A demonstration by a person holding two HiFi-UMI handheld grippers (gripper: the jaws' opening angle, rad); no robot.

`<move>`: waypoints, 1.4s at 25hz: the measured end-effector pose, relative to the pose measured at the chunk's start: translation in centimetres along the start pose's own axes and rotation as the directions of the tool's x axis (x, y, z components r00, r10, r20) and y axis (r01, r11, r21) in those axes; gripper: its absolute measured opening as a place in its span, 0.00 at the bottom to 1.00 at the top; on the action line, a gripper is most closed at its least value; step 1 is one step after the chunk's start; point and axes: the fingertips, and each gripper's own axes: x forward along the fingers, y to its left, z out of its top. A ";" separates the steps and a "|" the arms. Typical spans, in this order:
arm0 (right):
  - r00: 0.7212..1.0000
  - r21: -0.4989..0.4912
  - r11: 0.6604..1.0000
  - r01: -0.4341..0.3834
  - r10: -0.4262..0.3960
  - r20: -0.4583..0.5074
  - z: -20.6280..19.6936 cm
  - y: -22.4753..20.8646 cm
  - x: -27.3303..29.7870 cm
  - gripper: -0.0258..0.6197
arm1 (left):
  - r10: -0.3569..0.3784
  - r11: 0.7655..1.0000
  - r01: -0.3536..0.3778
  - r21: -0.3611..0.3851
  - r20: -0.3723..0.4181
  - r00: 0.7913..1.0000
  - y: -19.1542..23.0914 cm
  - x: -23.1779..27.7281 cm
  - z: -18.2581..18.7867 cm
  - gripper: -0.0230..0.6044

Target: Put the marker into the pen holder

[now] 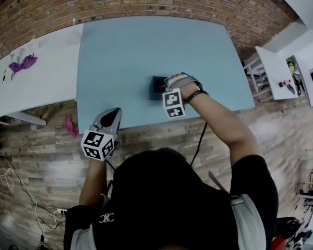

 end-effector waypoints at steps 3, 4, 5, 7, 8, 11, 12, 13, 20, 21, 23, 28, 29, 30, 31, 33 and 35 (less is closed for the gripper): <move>0.999 -0.017 0.999 -0.039 0.039 0.025 0.9 -0.1 0.7 0.13 | 0.026 1.000 -0.026 -0.010 -0.005 1.000 0.6 -0.7 -0.4 0.05; 0.998 -0.011 0.999 -0.050 0.050 0.031 1.1 -0.1 0.8 0.22 | 0.033 0.999 -0.033 -0.014 -0.006 0.999 0.8 -0.9 -0.6 0.05; 0.998 0.000 0.999 -0.054 0.054 0.038 1.2 -0.2 0.8 0.25 | 0.038 0.999 -0.038 -0.017 -0.007 0.999 0.9 -1.1 -0.7 0.05; 0.997 0.035 0.999 -0.036 0.033 0.073 1.3 -0.7 0.5 0.26 | 0.045 0.999 -0.046 -0.021 -0.008 0.999 1.1 -1.3 -0.7 0.05; 0.995 0.064 0.998 -0.021 0.015 0.100 1.5 -1.2 0.1 0.26 | 0.047 0.999 -0.047 -0.021 -0.009 0.999 1.1 -1.3 -0.7 0.05; 0.979 0.234 0.972 -0.008 -0.041 0.201 1.5 -2.8 -1.7 0.26 | 0.042 0.999 -0.042 -0.016 -0.016 0.999 1.1 -1.0 -0.7 0.05; 0.968 0.318 0.948 -0.017 -0.064 0.241 1.4 -3.6 -2.4 0.26 | 0.038 0.999 -0.039 -0.013 -0.018 0.999 1.0 -0.9 -0.7 0.05; 0.955 0.405 0.914 -0.028 -0.095 0.280 1.2 -4.4 -3.2 0.26 | 0.034 0.999 -0.035 -0.010 -0.020 0.999 1.0 -0.7 -0.6 0.05; 0.801 0.888 0.440 -0.132 -0.481 0.357 -3.6 -7.3 -9.3 0.11 | 0.020 1.000 -0.020 0.021 -0.011 1.000 0.6 1.0 0.7 0.05; 0.775 0.919 0.362 -0.154 -0.534 0.340 -4.4 -7.1 -9.9 0.09 | 0.013 1.000 -0.013 0.026 -0.013 1.000 0.5 1.3 0.9 0.05; 0.730 0.950 0.237 -0.203 -0.610 0.308 -5.5 -6.2 -10.8 0.07 | -0.002 0.999 0.003 0.041 -0.015 1.000 0.4 1.9 1.4 0.05; 0.659 0.954 -0.060 -0.295 -0.735 0.158 -8.6 -2.8 -12.4 0.05 | -0.037 0.996 0.039 0.079 -0.027 0.999 -0.2 3.5 2.4 0.05; 0.649 0.945 -0.112 -0.308 -0.751 0.123 -9.2 -2.1 -12.8 0.05 | -0.046 0.995 0.048 0.087 -0.030 0.999 -0.5 3.9 2.5 0.05; 0.638 0.935 -0.153 -0.319 -0.765 0.093 -9.7 -1.3 -13.2 0.05 | -0.053 0.994 0.056 0.094 -0.032 0.998 -0.7 4.2 2.7 0.05; 0.627 0.926 -0.184 -0.329 -0.776 0.069 -10.0 -0.6 -13.6 0.05 | -0.060 0.993 0.064 0.102 -0.033 0.998 -0.9 4.5 2.9 0.05; 0.620 0.916 -0.220 -0.336 -0.784 0.038 -10.1 1.1 -14.0 0.05 | -0.070 0.990 0.074 0.117 -0.036 0.997 -1.3 5.1 3.2 0.05; 0.632 0.914 -0.237 -0.330 -0.775 0.027 -9.8 2.6 -13.9 0.05 | -0.065 0.989 0.070 0.129 -0.049 0.997 -1.5 5.6 3.3 0.05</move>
